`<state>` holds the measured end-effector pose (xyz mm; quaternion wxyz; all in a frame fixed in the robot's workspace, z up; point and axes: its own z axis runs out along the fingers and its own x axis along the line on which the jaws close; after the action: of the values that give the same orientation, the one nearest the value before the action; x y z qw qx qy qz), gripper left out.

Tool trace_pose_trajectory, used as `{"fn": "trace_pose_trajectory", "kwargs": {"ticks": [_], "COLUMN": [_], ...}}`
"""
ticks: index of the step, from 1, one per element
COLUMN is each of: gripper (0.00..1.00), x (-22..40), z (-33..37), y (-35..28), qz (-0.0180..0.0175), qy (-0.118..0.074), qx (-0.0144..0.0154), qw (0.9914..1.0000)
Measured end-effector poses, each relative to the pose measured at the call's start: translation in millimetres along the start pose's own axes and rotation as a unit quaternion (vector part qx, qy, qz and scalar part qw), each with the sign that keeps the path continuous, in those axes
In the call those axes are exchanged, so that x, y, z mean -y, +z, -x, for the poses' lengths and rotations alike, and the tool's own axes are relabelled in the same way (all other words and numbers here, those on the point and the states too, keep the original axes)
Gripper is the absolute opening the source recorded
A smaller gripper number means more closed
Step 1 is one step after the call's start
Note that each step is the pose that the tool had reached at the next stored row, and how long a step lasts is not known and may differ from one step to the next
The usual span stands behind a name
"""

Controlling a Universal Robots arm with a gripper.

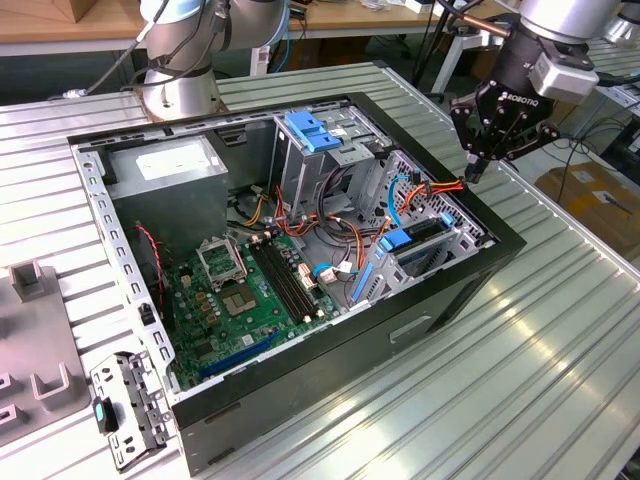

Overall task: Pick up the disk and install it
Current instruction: 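Insert the first disk wire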

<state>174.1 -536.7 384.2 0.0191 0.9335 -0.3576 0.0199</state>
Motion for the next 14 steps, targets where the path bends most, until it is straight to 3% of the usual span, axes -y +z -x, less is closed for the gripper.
{"fn": "trace_pose_trajectory", "kwargs": {"ticks": [5, 8, 9, 14], "gripper": [0.11, 0.11, 0.17, 0.17], "x": [0.1, 0.0, 0.1, 0.4], "z": [0.0, 0.0, 0.1, 0.3], "y": [0.0, 0.1, 0.3, 0.4], "qz": [-0.0006, -0.0013, -0.0016, -0.0022], "qy": [-0.012, -0.027, -0.029, -0.043], "qx": [-0.0003, -0.0006, -0.0006, -0.0010], "qw": [0.99993, 0.99964, 0.99957, 0.99906]}}
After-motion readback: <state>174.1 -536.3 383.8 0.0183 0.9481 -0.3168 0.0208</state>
